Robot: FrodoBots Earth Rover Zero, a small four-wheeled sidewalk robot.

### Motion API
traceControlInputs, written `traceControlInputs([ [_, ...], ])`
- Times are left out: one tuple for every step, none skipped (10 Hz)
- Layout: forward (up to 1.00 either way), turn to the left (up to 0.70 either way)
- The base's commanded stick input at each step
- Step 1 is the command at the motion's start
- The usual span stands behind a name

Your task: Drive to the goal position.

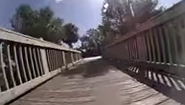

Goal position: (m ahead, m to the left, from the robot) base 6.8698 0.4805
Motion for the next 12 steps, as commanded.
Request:
traceControlInputs([
  [0.7, 0.0],
  [0.7, 0.0],
  [0.7, 0.0],
  [0.7, 0.0],
  [0.7, 0.0],
  [0.7, 0.0],
  [0.7, 0.0],
  [0.7, 0.0],
  [0.7, 0.0],
  [0.7, 0.0],
  [0.7, 0.0],
  [0.7, 0.0],
])
